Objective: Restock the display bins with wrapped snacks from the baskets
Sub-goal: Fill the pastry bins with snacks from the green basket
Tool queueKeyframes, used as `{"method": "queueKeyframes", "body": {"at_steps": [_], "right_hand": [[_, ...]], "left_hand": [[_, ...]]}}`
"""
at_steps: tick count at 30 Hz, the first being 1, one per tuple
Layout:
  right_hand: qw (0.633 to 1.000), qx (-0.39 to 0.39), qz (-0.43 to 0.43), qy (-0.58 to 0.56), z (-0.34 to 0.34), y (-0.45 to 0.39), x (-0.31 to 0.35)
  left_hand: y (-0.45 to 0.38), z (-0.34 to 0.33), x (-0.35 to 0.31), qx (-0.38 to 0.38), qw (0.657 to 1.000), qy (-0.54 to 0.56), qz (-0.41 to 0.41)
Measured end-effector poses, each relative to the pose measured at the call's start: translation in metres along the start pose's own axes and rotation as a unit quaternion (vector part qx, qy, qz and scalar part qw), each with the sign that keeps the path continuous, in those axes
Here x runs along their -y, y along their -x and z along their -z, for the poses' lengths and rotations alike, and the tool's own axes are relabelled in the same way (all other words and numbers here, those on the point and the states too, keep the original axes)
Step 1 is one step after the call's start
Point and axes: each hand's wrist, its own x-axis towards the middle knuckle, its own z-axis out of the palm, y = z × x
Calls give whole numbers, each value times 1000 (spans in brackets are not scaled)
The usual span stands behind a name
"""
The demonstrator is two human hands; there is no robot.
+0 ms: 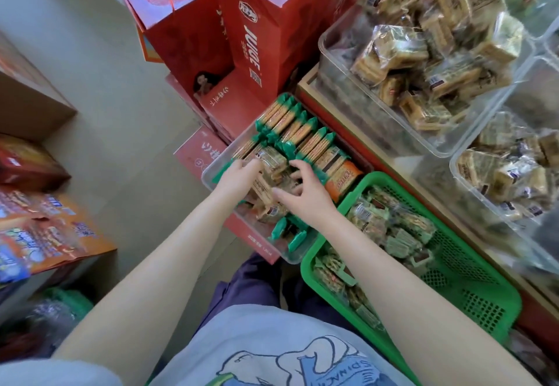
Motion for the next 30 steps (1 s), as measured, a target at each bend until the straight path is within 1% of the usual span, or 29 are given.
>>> {"method": "queueKeyframes", "body": {"at_steps": [1, 3, 4, 6, 8, 10, 12, 14, 16, 18, 20, 21, 23, 25, 27, 28, 30], "right_hand": [[1000, 18, 24, 1, 2, 2, 4], [995, 61, 57, 61, 5, 7, 10], [992, 56, 62, 92, 5, 9, 11], [994, -8, 44, 101, 11, 13, 11], [997, -73, 0, 35, 27, 22, 6], [989, -110, -44, -91, 53, 37, -1], [958, -157, -61, -232, 85, 61, -6], [908, -239, -76, -335, 118, 86, -14], [857, -334, -87, -383, 153, 104, -26], [806, -418, -87, -409, 185, 112, -43], [767, -458, -82, -441, 210, 114, -57], [759, -461, -84, -453, 218, 114, -62], [757, -457, -99, -456, 224, 113, -66], [769, -475, -107, -413, 218, 110, -62], [801, -489, -91, -334, 196, 107, -51], [822, -483, -79, -292, 180, 104, -44], [875, -426, -56, -222, 143, 93, -33]], "left_hand": [[6, -3, 0, 18, 999, 27, 27], [10, -16, -1, 62, 994, 78, 49], [13, -22, -3, 84, 989, 115, 46], [21, -32, -12, 119, 973, 196, 34], [26, -37, -21, 127, 973, 194, 20], [26, -41, -25, 124, 983, 133, 7], [25, -46, -28, 103, 991, 86, -1], [23, -54, -30, 81, 995, 61, -14], [25, -63, -34, 73, 996, 42, -26], [27, -72, -38, 83, 996, 19, -35], [31, -80, -39, 95, 994, -15, -43], [33, -81, -38, 101, 993, -34, -48], [37, -80, -33, 105, 990, -69, -65], [35, -75, -25, 100, 985, -112, -90], [31, -69, -15, 73, 976, -175, -111], [29, -65, -10, 53, 971, -205, -113], [17, -55, 0, -10, 953, -273, -130]]}}
